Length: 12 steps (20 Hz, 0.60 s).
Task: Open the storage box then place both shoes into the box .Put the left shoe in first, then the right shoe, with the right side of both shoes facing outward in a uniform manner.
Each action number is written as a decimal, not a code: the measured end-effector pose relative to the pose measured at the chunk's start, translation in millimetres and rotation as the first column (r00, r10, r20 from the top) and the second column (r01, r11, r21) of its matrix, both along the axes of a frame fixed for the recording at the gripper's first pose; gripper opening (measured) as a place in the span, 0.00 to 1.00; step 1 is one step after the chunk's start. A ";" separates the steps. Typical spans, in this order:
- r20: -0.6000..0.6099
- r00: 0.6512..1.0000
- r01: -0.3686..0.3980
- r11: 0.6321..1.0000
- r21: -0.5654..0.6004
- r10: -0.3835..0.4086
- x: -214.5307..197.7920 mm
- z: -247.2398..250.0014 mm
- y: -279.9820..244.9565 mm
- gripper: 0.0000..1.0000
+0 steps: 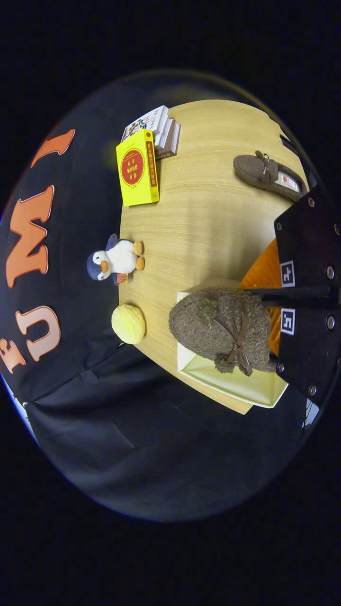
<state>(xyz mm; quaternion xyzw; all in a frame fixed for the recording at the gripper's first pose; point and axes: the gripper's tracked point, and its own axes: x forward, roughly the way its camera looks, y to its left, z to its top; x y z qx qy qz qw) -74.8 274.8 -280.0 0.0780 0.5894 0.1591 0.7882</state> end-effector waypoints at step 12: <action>-0.219 0.975 0.021 0.994 -0.108 -0.045 -23.6 -95.6 109.7 0.03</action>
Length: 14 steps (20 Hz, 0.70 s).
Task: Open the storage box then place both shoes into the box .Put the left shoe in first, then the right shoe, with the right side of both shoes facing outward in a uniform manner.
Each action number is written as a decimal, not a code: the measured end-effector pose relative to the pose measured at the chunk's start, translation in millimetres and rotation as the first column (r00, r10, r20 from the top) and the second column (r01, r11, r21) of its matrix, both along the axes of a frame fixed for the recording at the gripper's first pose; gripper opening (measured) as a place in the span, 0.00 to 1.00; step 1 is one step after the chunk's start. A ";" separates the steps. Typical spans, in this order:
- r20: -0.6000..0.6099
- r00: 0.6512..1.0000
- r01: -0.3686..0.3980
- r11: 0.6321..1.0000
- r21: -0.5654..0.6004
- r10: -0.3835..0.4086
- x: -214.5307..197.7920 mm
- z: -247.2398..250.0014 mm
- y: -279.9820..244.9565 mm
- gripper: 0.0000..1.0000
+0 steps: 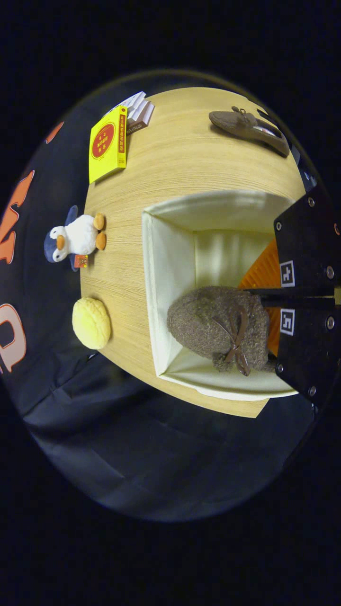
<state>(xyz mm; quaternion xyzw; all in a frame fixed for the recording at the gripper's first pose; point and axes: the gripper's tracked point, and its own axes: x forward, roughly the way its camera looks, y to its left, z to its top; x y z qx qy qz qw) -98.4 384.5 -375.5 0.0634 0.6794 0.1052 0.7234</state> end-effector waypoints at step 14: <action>-0.119 0.990 -0.062 0.990 0.129 0.077 -37.4 -2.9 16.9 0.39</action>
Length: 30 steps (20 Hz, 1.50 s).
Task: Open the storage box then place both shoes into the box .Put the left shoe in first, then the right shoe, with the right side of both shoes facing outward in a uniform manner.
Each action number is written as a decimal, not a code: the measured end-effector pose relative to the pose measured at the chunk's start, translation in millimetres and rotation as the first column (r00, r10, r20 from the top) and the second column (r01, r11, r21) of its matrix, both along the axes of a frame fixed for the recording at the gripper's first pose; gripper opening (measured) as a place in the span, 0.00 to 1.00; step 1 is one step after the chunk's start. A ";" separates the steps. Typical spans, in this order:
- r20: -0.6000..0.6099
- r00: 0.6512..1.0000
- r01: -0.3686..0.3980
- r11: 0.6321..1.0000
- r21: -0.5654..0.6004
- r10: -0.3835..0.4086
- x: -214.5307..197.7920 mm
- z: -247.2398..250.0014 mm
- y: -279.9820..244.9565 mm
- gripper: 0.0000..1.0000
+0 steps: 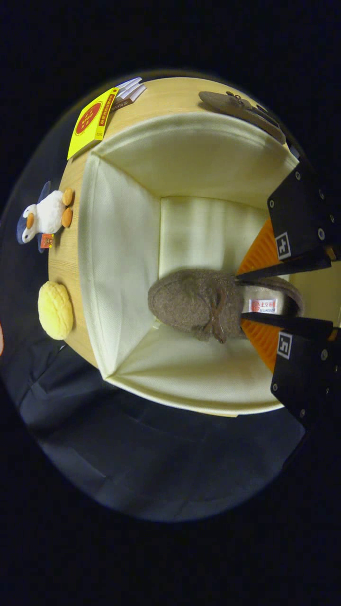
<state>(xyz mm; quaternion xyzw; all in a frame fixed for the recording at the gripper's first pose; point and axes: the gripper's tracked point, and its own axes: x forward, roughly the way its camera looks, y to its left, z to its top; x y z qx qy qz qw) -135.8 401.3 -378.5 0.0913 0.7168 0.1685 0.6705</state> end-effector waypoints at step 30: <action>0.391 0.906 0.294 0.907 -0.302 -0.163 -64.8 -37.3 -434.4 0.77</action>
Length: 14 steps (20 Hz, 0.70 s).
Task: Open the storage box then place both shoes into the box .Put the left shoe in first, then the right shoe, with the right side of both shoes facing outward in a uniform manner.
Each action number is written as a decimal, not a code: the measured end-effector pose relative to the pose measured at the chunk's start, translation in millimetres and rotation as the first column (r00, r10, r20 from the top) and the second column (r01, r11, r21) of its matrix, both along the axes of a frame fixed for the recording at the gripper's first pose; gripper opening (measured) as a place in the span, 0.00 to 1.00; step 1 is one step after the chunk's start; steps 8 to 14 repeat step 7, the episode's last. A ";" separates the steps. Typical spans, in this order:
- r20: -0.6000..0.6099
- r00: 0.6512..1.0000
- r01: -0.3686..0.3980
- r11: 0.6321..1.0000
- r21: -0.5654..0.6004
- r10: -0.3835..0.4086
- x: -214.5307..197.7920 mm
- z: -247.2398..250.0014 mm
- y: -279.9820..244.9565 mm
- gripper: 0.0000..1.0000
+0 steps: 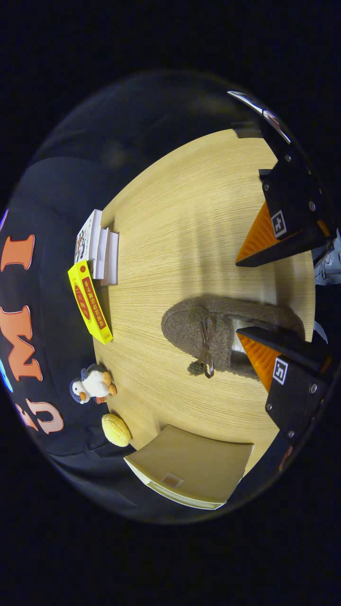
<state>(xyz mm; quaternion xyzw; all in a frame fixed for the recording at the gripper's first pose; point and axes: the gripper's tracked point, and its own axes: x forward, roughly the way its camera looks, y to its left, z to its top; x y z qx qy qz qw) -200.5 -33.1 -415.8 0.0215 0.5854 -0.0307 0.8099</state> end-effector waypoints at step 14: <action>0.043 0.998 0.041 0.999 -0.029 -0.040 21.6 -35.5 -1.9 0.44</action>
